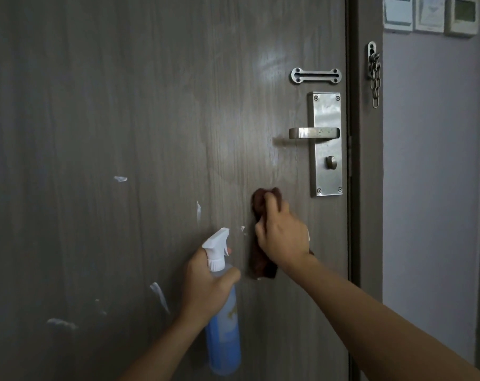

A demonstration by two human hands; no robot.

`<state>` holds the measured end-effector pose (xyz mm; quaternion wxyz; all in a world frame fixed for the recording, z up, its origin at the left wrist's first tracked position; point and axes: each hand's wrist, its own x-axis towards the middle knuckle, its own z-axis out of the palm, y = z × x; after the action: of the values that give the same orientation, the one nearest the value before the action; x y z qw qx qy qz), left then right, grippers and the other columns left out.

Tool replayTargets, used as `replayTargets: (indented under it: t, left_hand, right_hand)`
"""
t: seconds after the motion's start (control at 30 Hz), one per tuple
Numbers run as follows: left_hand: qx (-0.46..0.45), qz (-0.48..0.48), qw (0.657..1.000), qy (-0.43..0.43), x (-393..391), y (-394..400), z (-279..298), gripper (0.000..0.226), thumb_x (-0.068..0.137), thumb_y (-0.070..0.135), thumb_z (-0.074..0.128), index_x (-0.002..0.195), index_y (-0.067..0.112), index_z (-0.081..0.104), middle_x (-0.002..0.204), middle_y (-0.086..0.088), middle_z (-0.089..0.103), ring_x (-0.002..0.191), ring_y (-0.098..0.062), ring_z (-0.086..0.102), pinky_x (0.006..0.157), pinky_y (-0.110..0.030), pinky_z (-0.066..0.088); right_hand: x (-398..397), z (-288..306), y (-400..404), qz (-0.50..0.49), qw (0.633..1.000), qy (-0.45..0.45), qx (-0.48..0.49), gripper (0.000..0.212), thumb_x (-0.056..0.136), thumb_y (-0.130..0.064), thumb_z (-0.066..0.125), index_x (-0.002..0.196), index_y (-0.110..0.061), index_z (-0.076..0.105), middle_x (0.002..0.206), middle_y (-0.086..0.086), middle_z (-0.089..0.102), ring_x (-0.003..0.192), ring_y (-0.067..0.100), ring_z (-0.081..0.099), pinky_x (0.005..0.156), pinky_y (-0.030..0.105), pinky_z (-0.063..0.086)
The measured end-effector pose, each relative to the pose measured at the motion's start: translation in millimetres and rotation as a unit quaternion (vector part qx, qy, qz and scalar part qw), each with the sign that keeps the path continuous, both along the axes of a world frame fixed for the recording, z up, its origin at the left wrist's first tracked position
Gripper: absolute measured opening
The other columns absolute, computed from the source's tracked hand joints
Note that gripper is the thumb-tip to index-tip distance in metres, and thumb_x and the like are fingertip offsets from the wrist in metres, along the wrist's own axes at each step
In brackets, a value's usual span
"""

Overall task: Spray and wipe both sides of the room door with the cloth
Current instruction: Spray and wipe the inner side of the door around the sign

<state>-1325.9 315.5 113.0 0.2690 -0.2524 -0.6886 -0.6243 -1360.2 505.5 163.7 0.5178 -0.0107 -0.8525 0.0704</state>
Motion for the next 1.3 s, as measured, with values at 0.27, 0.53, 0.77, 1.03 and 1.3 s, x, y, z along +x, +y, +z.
replayTargets:
  t: [0.27,0.53,0.77,1.03,1.3]
  left_hand:
    - [-0.016,0.017,1.000,-0.013,-2,-4,-4,0.035,0.071,-0.013,0.073,0.084,0.019,0.066,0.062,0.012,0.062,0.054,0.001,0.053,0.053,-0.014,0.043]
    - [-0.002,0.012,1.000,-0.023,-3,2,-7,0.031,0.061,0.012,0.073,0.090,0.021,0.068,0.068,0.014,0.066,0.059,0.001,0.056,0.058,-0.016,0.045]
    - [-0.024,0.017,0.999,-0.043,-5,-3,-11,0.039,0.061,0.015,0.071,0.100,0.020,0.071,0.078,0.010,0.072,0.067,-0.005,0.064,0.063,-0.021,0.050]
    - [-0.029,0.002,0.999,-0.028,-7,1,5,0.056,0.060,0.018,0.069,0.113,0.035,0.068,0.100,0.012,0.075,0.091,-0.002,0.070,0.079,-0.019,0.055]
    - [-0.052,0.030,0.997,-0.039,0,12,-6,0.043,0.058,0.023,0.071,0.100,0.016,0.070,0.083,0.002,0.071,0.073,-0.011,0.068,0.068,-0.036,0.059]
  right_hand:
    - [-1,-29,8,0.047,0.990,0.001,0.135,0.059,0.091,-0.033,0.057,0.146,-0.026,0.035,0.115,0.011,0.062,0.083,0.035,0.066,0.054,0.040,0.052]
    - [-4,-52,-7,0.102,0.990,0.038,0.092,0.054,0.088,-0.029,0.063,0.139,-0.026,0.048,0.106,0.010,0.059,0.074,0.034,0.063,0.050,0.038,0.049]
    - [-4,-27,-2,0.092,0.993,0.050,0.047,0.046,0.092,-0.031,0.059,0.137,-0.028,0.051,0.107,0.008,0.060,0.081,0.034,0.065,0.054,0.039,0.050]
    - [2,-46,-8,0.155,0.985,-0.014,0.074,0.052,0.090,-0.037,0.052,0.141,-0.035,0.042,0.116,0.004,0.059,0.090,0.029,0.066,0.058,0.037,0.053]
    - [29,-49,10,0.206,0.945,0.134,-0.215,0.044,0.093,-0.025,0.066,0.136,-0.025,0.059,0.121,-0.020,0.059,0.115,0.018,0.062,0.093,0.035,0.051]
